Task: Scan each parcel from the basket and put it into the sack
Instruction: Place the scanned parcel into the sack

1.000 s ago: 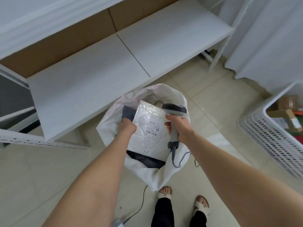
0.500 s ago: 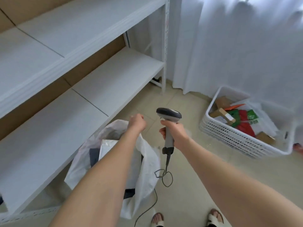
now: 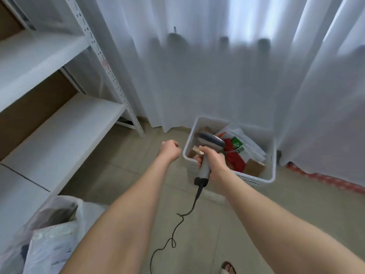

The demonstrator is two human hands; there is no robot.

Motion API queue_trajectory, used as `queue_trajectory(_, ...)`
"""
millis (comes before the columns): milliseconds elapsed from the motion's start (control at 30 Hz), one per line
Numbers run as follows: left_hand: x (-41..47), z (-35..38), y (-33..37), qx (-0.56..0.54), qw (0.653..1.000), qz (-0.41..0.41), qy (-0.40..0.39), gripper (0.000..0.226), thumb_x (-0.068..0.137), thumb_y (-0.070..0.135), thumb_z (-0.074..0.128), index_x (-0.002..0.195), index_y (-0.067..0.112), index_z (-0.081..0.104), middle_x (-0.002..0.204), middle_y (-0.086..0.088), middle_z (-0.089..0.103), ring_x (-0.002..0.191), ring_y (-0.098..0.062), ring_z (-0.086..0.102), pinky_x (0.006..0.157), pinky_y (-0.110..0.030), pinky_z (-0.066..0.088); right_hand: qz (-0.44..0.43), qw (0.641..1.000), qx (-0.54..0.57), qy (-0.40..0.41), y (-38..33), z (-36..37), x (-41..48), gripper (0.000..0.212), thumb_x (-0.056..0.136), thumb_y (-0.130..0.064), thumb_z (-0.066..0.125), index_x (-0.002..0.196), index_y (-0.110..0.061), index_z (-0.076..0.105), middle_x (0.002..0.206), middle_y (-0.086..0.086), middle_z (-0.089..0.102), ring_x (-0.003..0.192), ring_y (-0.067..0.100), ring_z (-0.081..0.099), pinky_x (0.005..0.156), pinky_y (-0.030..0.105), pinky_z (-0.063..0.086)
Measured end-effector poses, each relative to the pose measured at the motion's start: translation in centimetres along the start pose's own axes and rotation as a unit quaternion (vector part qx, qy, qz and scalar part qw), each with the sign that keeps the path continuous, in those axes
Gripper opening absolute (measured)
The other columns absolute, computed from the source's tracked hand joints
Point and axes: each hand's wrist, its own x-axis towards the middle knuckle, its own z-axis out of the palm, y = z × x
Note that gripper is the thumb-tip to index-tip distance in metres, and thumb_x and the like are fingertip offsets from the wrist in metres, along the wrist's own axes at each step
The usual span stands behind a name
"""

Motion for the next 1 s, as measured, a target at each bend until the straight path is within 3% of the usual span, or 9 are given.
queue_trajectory(100,1.7,2.8,4.8,0.011,1.0,0.011,-0.014,0.038,0.089,0.014,0.055,0.126,0.016,0.059,0.136,-0.01,0.05,0.122,-0.025,0.05,0.105,-0.035,0.042,0.011,0.999,0.038,0.024,-3.7,-3.5,2.6,0.011,0.09,-0.011,0.064,0.088,-0.002,0.059,0.065,0.011,0.058,0.053,0.017,0.053,0.051,0.026,0.047)
queue_trajectory(300,8.3,7.5,11.8,0.014,0.999,0.02,-0.045,0.036,0.09,0.012,0.054,0.126,0.014,0.057,0.138,-0.011,0.044,0.119,-0.024,0.051,0.102,-0.032,0.042,0.016,0.996,0.057,0.068,-9.4,-8.1,11.2,0.019,0.089,-0.017,0.067,0.1,-0.002,0.062,0.066,0.009,0.062,0.053,0.015,0.055,0.052,0.026,0.049)
queue_trajectory(533,21.9,13.9,17.0,0.039,0.995,0.009,-0.088,0.038,0.089,0.017,0.058,0.127,0.018,0.057,0.139,-0.01,0.045,0.12,-0.027,0.052,0.103,-0.037,0.044,0.044,0.993,0.042,0.102,-14.8,-10.6,26.2,0.015,0.089,-0.017,0.067,0.088,-0.003,0.063,0.065,0.009,0.062,0.053,0.015,0.055,0.052,0.026,0.048)
queue_trajectory(767,34.0,22.2,18.3,0.102,0.985,-0.003,-0.139,0.043,0.093,0.016,0.05,0.136,0.013,0.049,0.138,-0.014,0.041,0.118,-0.032,0.052,0.098,-0.041,0.048,0.099,0.987,0.041,0.116,-15.2,-12.6,40.3,0.015,0.091,-0.017,0.065,0.083,-0.004,0.062,0.066,0.008,0.061,0.054,0.014,0.054,0.05,0.023,0.047)
queue_trajectory(1000,41.5,31.4,16.7,0.142,0.978,-0.006,-0.151,0.048,0.089,0.019,0.056,0.137,0.015,0.046,0.129,-0.013,0.042,0.111,-0.033,0.054,0.094,-0.039,0.048,0.12,0.987,0.022,0.101,-12.2,-15.3,51.7,0.017,0.09,-0.018,0.066,0.085,-0.002,0.063,0.064,0.009,0.061,0.05,0.014,0.054,0.044,0.023,0.047)
